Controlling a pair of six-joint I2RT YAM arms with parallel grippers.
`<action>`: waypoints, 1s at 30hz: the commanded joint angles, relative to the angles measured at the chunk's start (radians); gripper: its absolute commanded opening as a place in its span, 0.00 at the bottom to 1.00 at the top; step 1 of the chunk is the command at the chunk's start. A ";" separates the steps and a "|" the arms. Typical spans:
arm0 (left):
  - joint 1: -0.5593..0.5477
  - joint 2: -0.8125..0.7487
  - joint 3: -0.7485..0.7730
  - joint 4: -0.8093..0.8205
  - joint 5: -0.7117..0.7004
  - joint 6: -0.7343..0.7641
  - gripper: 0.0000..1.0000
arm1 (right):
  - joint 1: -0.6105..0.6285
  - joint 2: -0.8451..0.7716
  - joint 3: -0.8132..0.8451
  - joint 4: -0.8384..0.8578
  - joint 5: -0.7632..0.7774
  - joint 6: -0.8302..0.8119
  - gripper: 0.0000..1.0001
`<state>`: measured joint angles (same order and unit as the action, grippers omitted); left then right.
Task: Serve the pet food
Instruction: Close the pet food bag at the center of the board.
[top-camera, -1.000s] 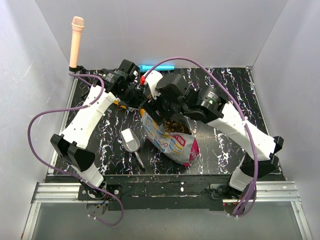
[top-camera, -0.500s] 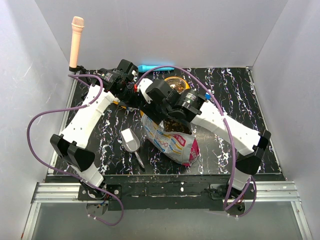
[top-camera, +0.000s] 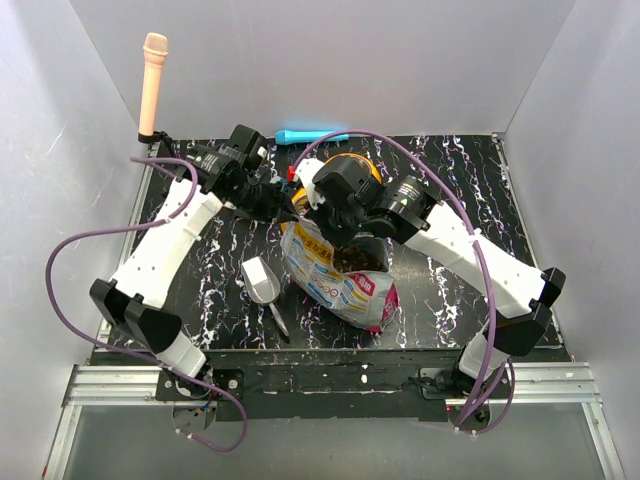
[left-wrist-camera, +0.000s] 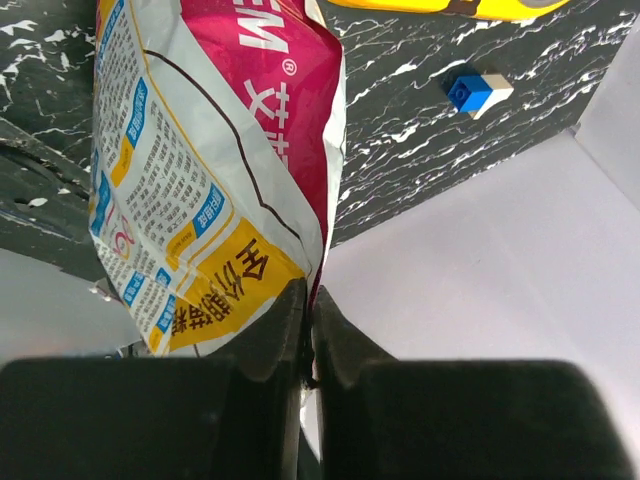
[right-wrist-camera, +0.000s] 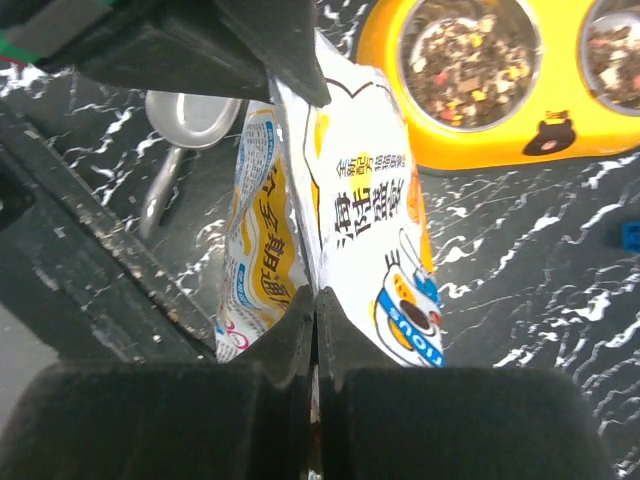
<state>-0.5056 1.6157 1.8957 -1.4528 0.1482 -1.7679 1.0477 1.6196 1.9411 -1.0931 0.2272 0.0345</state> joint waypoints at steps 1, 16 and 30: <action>0.042 -0.197 -0.076 0.048 -0.013 0.011 0.20 | -0.040 -0.049 0.054 -0.172 -0.170 0.030 0.01; -0.140 -0.175 -0.168 0.053 0.125 -0.143 0.74 | -0.121 0.016 0.188 -0.142 -0.293 0.050 0.01; -0.145 -0.208 -0.342 0.204 0.077 -0.189 0.00 | -0.058 -0.079 0.113 -0.151 -0.200 -0.002 0.70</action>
<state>-0.6498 1.4544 1.5578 -1.2545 0.2508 -1.9350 0.9649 1.6745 2.0636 -1.2751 -0.0349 0.0616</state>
